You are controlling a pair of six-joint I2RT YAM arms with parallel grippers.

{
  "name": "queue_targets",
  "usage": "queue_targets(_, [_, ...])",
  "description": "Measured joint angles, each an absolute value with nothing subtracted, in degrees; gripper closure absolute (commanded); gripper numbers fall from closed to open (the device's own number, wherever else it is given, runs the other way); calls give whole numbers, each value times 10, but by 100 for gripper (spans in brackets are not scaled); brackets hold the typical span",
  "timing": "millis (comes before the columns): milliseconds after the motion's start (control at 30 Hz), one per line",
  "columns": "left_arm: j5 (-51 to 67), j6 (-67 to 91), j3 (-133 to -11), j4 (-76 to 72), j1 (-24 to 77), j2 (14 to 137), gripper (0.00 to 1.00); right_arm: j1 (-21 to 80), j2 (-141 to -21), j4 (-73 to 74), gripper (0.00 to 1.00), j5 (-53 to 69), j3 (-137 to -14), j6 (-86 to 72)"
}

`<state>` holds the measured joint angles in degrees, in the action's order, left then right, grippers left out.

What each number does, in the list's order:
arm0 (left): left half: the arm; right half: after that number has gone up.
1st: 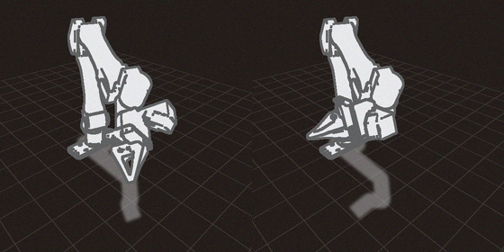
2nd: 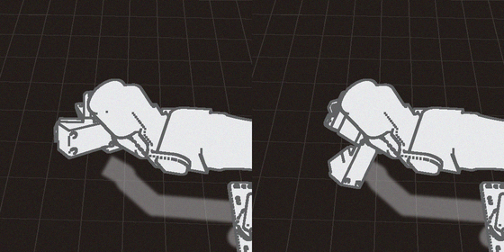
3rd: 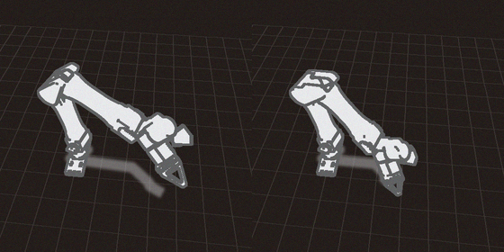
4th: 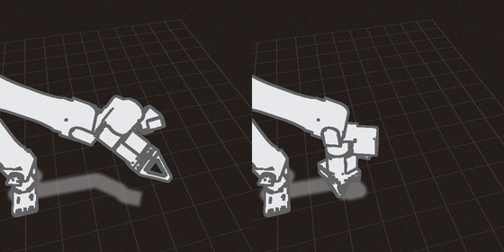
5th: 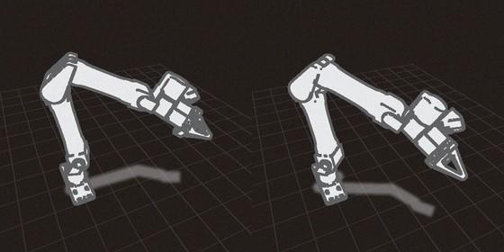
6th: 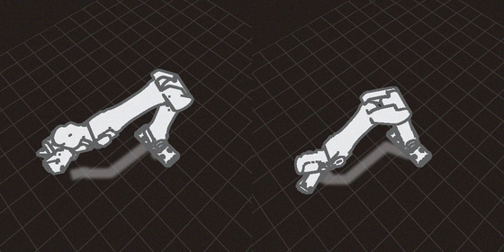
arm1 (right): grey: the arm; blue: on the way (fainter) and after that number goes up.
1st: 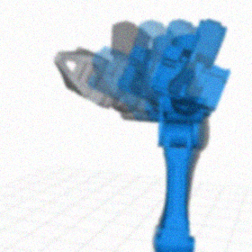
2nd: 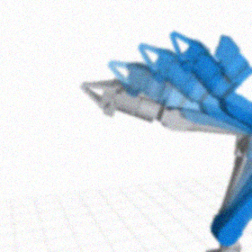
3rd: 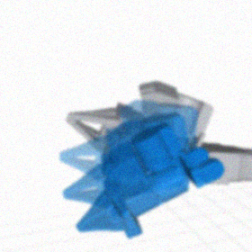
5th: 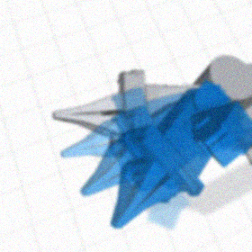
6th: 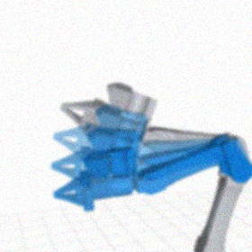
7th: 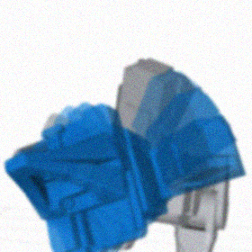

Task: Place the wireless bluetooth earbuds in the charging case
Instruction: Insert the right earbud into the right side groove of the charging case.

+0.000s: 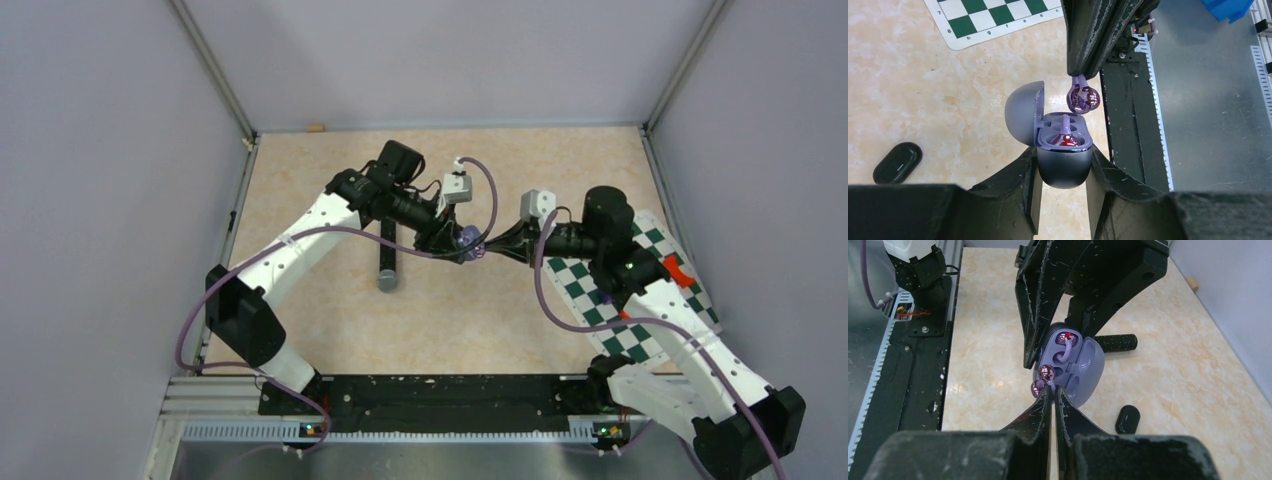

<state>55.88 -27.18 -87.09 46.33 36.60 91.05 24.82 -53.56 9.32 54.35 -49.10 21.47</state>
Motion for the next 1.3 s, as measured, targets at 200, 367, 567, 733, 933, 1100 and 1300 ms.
queue_targets(200, [559, -274, -871, 465, 368, 914, 100, 251, -539, 94, 100, 539, -491, 219])
queue_targets(367, [559, -276, -871, 467, 369, 914, 100, 251, -542, 94, 100, 536, -491, 225])
queue_targets(567, [559, -280, -871, 467, 369, 914, 100, 253, -542, 98, 100, 532, -491, 236])
queue_targets(733, [558, -282, -871, 467, 369, 914, 100, 253, -542, 109, 100, 532, -491, 247])
queue_targets(933, [558, -283, -871, 467, 369, 914, 100, 253, -542, 117, 100, 530, -491, 255])
queue_targets(1100, [558, -284, -871, 467, 369, 914, 100, 253, -554, 117, 100, 530, -491, 255])
queue_targets(1300, [558, -284, -871, 470, 369, 914, 100, 254, -562, 116, 100, 528, -491, 255])
